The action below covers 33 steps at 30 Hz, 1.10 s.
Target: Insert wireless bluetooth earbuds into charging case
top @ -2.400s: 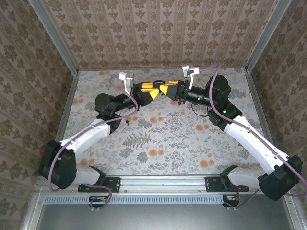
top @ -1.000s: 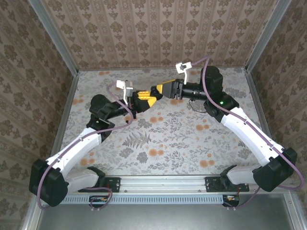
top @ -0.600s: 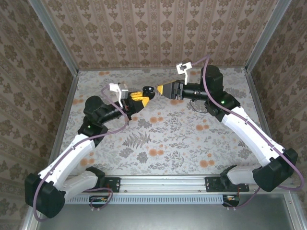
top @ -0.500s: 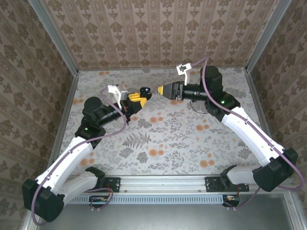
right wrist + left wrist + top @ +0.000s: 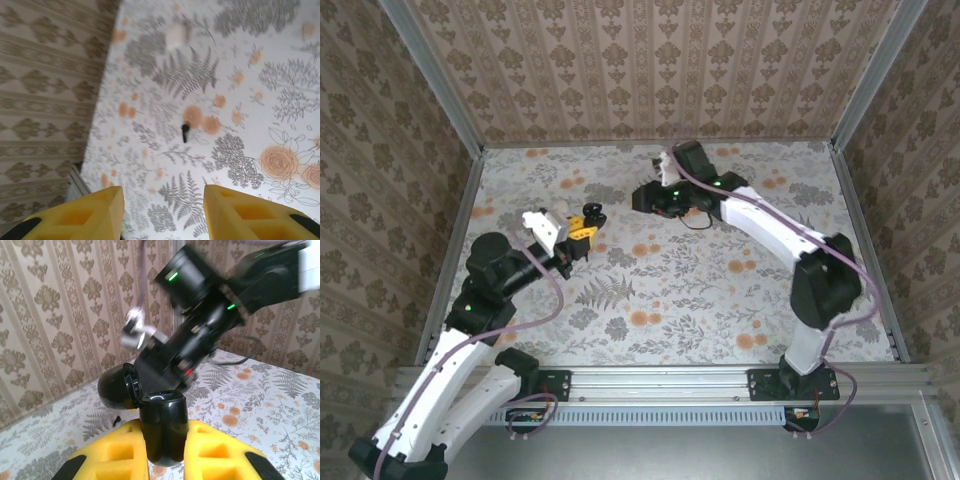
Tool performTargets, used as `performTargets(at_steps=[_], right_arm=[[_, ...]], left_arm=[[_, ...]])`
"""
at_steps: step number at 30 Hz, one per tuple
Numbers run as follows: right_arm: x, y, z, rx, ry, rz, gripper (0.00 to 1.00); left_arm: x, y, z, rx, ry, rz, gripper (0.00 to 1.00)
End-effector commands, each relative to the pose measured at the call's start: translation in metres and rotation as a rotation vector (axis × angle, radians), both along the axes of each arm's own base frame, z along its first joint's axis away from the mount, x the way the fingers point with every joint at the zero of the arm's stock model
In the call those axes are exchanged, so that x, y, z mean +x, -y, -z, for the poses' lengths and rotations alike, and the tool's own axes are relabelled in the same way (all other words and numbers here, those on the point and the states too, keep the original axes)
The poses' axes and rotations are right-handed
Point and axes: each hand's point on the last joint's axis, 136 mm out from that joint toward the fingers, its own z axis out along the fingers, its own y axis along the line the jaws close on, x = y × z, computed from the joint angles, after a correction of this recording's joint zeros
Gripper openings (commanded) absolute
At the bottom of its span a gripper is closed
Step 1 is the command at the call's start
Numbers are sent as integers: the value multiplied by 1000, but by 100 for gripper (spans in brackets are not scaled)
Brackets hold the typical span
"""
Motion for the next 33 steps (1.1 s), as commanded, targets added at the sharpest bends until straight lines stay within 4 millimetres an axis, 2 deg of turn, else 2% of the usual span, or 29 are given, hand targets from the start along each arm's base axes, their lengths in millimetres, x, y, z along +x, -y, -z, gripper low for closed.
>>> performTargets(at_steps=[1, 5, 8, 12, 17, 27, 33], right_arm=[[0, -21, 26, -78, -64, -10, 45], [5, -62, 56, -131, -70, -51, 44], [-2, -88, 83, -184, -111, -89, 42], [-7, -113, 108, -280, -91, -118, 38], [-6, -121, 132, -413, -43, -117, 36], [-4, -126, 150, -605, 53, -122, 37], [0, -134, 161, -611, 72, -113, 39]], left_arm=[[-19, -3, -2, 27, 91, 46, 0], [-29, -12, -4, 27, 114, 24, 0], [-34, -15, -3, 27, 116, 21, 0], [-39, -19, 2, 25, 116, 14, 0], [-33, -25, 14, 25, 72, -37, 0], [-28, -30, 23, 47, 68, -77, 0], [-28, -30, 25, 53, 64, -76, 0]])
